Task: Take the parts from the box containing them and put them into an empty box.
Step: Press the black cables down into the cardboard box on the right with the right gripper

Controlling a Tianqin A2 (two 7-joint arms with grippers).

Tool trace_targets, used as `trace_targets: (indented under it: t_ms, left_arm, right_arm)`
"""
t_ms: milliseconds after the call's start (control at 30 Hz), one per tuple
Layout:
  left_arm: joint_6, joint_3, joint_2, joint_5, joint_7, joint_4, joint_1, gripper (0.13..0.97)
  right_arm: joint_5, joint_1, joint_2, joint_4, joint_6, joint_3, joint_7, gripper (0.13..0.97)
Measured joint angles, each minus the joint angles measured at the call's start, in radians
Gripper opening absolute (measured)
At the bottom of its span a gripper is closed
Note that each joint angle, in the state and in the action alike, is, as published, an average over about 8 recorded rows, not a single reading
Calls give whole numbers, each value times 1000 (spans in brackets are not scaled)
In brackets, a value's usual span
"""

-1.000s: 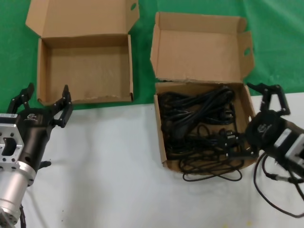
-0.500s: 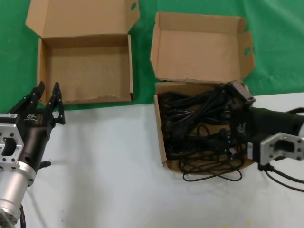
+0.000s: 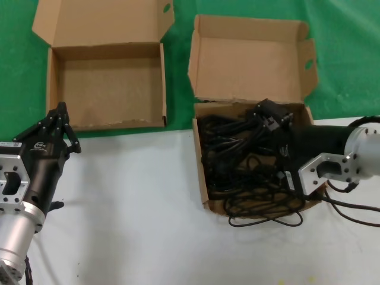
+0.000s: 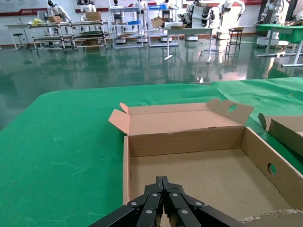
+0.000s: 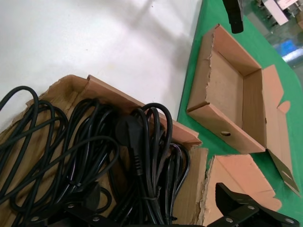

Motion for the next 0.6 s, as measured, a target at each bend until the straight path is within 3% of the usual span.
trace_targets:
  t_ms: [200,333,600]
  left_arm:
    - [0,0,0,0,0,0,0,154]
    - [0,0,0,0,0,0,0,145]
    - [0,0,0,0,0,0,0,145]
  right_arm:
    - [-42,7,-12,-3,-14,-5,23,818]
    - [-70,8,-22,-11,-13,-1,44,818]
    - [-110,7,-41,-16,-15,6,82,646]
